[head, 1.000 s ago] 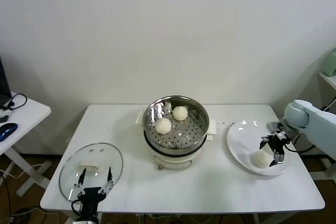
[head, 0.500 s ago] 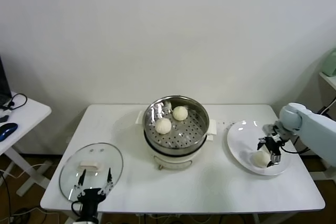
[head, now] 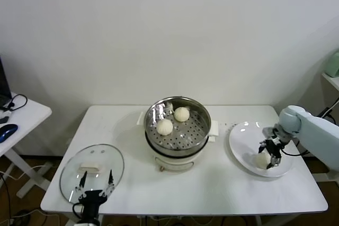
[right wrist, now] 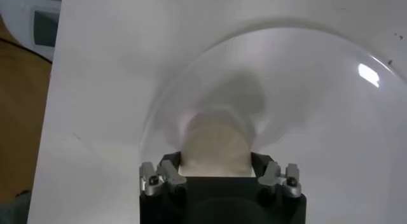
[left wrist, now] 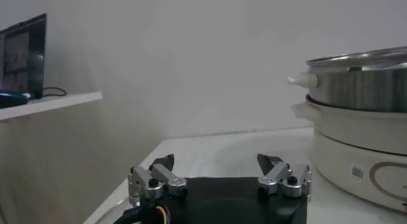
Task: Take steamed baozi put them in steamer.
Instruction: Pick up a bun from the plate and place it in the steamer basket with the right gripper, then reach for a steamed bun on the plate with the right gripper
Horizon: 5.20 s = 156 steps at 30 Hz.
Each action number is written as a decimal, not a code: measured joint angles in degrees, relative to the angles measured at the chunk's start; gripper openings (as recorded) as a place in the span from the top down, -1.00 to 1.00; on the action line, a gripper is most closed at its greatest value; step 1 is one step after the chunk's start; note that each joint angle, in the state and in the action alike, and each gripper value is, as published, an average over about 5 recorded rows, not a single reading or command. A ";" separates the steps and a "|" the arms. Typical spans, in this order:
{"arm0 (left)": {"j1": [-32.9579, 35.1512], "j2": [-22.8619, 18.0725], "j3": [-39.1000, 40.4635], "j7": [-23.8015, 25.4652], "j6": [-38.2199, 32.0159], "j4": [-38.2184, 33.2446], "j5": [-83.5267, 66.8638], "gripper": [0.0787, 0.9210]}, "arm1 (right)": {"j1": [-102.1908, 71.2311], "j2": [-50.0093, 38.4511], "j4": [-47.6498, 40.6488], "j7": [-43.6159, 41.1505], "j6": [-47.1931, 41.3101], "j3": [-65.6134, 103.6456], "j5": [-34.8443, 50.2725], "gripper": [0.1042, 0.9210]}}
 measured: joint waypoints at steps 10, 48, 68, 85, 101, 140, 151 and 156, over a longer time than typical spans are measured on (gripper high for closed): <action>-0.22 -0.01 0.13 -0.02 0.17 0.03 0.07 -0.77 | 2.90 -0.17 1.76 -0.57 0.80 -1.36 1.21 -0.45; 1.61 0.01 0.85 0.27 0.42 -1.31 1.03 -0.77 | 35.71 21.50 29.89 -5.05 19.25 -17.01 -9.02 -0.45; 1.93 0.26 0.11 0.41 0.24 -0.43 0.31 -0.77 | 25.91 28.56 28.53 -4.42 23.61 -16.79 -15.28 -0.45; 1.89 0.34 0.29 0.47 0.56 -0.30 -0.36 -0.77 | 23.39 28.70 28.11 -3.32 25.00 -16.41 -17.05 -0.71; 1.58 0.31 0.45 0.50 0.89 -0.33 -0.24 -0.77 | 24.56 26.88 27.67 -3.79 25.76 -13.76 -16.03 -0.76; 1.58 0.76 0.32 1.49 1.04 -2.34 -0.02 -0.77 | 20.84 -0.92 0.87 -4.20 6.19 -6.89 -0.76 -0.76; 1.86 0.75 -0.36 1.47 1.21 -2.29 0.14 -0.77 | 7.98 -0.05 -6.07 -2.79 7.37 5.45 -9.20 -0.76; 1.85 0.64 -0.26 1.48 1.30 -1.99 0.38 -0.77 | 4.06 1.54 -9.07 -2.34 8.03 10.05 -12.46 -0.76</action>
